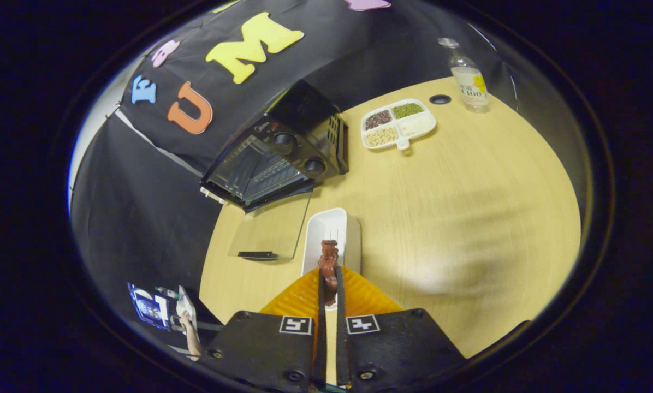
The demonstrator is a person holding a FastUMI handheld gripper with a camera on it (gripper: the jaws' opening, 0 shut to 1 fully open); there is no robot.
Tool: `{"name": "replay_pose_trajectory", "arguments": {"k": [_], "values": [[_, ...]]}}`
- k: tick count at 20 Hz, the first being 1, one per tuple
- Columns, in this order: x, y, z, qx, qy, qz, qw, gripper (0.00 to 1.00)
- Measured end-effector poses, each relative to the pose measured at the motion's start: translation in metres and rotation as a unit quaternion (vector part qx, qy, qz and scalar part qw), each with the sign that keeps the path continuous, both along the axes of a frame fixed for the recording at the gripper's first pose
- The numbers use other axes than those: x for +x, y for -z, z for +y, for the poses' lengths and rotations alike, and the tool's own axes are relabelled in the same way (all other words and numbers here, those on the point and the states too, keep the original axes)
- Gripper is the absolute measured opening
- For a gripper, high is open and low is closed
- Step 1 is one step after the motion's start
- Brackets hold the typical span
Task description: Open the toaster oven, put the food inside, and close the toaster oven door.
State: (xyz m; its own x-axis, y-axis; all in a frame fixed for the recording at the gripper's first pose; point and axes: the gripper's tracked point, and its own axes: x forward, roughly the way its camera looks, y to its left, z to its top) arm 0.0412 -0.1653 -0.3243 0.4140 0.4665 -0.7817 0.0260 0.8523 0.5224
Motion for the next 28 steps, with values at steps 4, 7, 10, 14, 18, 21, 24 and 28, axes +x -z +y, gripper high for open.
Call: {"name": "replay_pose_trajectory", "arguments": {"k": [4, 7, 10, 14, 18, 21, 24, 28], "values": [[0.001, -0.047, 0.009, -0.065, -0.014, -0.065, 0.996, 0.1], [0.002, -0.082, 0.03, -0.099, -0.027, -0.11, 0.989, 0.1], [0.009, -0.098, 0.054, -0.14, -0.038, -0.147, 0.979, 0.1], [0.026, -0.09, 0.096, -0.194, -0.048, -0.182, 0.963, 0.1], [0.047, -0.069, 0.141, -0.154, -0.022, -0.2, 0.967, 0.09], [0.071, -0.052, 0.161, -0.108, 0.035, -0.207, 0.972, 0.1], [0.098, -0.039, 0.181, -0.054, 0.088, -0.214, 0.971, 0.1], [0.136, -0.025, 0.202, 0.042, 0.181, -0.222, 0.957, 0.1]]}}
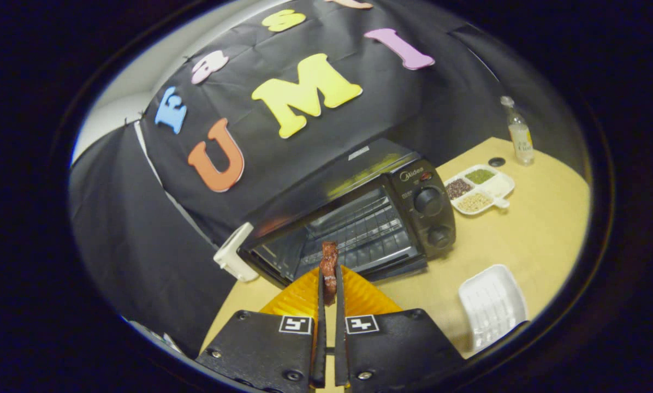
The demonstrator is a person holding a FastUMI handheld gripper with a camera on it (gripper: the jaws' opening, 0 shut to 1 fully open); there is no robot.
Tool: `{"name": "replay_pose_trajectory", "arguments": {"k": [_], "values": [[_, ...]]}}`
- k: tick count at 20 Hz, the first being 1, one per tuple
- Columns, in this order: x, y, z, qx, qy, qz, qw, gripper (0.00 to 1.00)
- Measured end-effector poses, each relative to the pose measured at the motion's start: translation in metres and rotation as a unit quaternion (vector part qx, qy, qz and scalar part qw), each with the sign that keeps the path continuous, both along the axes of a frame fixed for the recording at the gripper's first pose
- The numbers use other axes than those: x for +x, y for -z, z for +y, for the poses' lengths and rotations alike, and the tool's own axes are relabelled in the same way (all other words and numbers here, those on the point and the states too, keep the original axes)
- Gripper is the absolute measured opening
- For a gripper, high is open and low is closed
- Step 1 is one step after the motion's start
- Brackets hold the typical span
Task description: Open the toaster oven, put the food inside, and close the toaster oven door.
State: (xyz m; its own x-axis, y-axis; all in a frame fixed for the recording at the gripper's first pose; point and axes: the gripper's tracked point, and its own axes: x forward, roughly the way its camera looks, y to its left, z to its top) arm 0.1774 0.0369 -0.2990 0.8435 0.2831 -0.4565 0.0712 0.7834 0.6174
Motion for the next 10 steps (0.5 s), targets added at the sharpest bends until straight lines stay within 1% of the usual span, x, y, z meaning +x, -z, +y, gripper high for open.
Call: {"name": "replay_pose_trajectory", "arguments": {"k": [2, 5, 7, 10], "values": [[0.02, 0.016, 0.007, 0.051, 0.03, 0.007, 0.998, 0.09], [0.052, 0.045, 0.017, 0.097, 0.047, 0.018, 0.994, 0.09], [0.07, 0.06, 0.022, 0.11, 0.051, 0.019, 0.992, 0.09], [0.089, 0.071, 0.025, 0.108, 0.055, 0.011, 0.993, 0.09]]}}
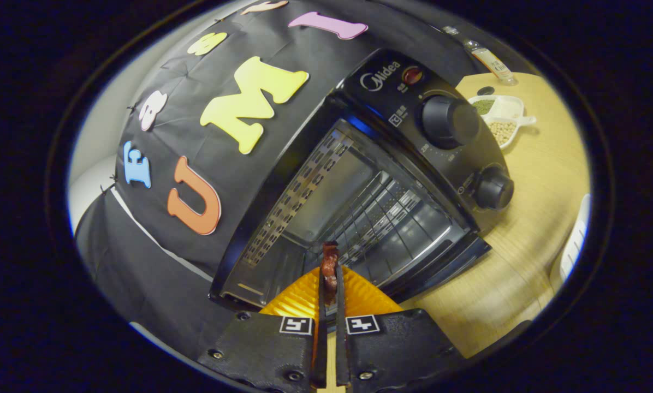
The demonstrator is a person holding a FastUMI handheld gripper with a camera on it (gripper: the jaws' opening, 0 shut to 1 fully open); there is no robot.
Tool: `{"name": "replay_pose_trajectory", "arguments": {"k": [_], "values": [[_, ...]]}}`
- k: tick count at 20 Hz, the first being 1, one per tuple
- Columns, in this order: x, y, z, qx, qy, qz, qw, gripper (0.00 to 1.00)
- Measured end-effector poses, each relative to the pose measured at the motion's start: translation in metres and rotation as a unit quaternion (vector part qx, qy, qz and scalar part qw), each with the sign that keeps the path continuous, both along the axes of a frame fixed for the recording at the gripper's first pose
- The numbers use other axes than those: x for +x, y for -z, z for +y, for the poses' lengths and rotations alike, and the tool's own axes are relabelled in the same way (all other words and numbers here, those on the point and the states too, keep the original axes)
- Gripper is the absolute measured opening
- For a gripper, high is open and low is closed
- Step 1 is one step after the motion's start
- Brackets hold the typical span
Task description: Open the toaster oven, put the food inside, and close the toaster oven door.
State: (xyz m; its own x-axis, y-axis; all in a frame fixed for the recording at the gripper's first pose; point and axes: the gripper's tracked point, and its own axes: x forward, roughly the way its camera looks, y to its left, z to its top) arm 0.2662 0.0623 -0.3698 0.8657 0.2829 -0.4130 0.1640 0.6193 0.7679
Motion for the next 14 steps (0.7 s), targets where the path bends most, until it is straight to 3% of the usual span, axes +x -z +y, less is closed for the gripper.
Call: {"name": "replay_pose_trajectory", "arguments": {"k": [5, 7, 13, 14], "values": [[0.015, 0.009, -0.005, -0.057, -0.003, -0.005, 0.998, 0.11], [0.018, 0.012, -0.014, -0.111, -0.002, -0.003, 0.994, 0.14], [0.013, 0.007, -0.028, -0.205, 0.004, 0.004, 0.979, 0.33], [0.01, 0.003, -0.029, -0.212, 0.003, 0.001, 0.977, 0.41]]}}
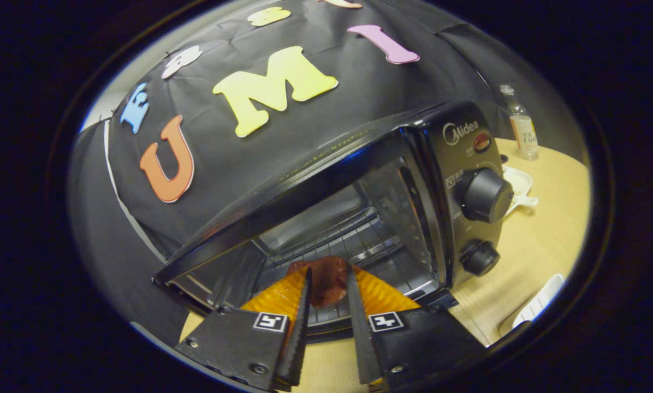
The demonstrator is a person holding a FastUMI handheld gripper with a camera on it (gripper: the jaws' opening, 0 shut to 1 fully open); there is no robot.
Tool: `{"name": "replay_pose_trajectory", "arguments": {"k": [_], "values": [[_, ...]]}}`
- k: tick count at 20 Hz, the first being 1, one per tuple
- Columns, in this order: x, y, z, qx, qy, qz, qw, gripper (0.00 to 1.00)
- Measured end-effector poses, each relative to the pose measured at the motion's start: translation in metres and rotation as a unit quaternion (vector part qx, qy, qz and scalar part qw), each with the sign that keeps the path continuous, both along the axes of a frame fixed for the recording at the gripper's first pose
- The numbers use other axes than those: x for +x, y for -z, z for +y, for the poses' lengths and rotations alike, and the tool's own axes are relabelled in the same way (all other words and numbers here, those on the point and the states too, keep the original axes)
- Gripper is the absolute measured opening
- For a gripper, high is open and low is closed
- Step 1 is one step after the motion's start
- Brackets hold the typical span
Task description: Open the toaster oven, put the food inside, and close the toaster oven door.
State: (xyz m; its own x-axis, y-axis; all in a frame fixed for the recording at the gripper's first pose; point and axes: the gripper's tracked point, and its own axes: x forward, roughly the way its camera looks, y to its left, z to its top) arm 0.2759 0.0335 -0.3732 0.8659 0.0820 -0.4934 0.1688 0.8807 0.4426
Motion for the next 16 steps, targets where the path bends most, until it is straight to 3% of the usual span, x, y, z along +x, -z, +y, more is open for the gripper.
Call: {"name": "replay_pose_trajectory", "arguments": {"k": [4, 6, 9, 12, 16], "values": [[-0.033, -0.014, -0.011, -0.056, 0.002, 0.015, 0.998, 0.68], [-0.059, -0.026, -0.009, -0.089, -0.016, 0.017, 0.996, 0.77], [-0.099, -0.048, 0.0, -0.122, -0.049, 0.001, 0.991, 0.79], [-0.141, -0.061, 0.003, -0.175, -0.067, -0.003, 0.982, 0.98], [-0.189, -0.044, 0.008, -0.211, -0.077, 0.028, 0.974, 0.98]]}}
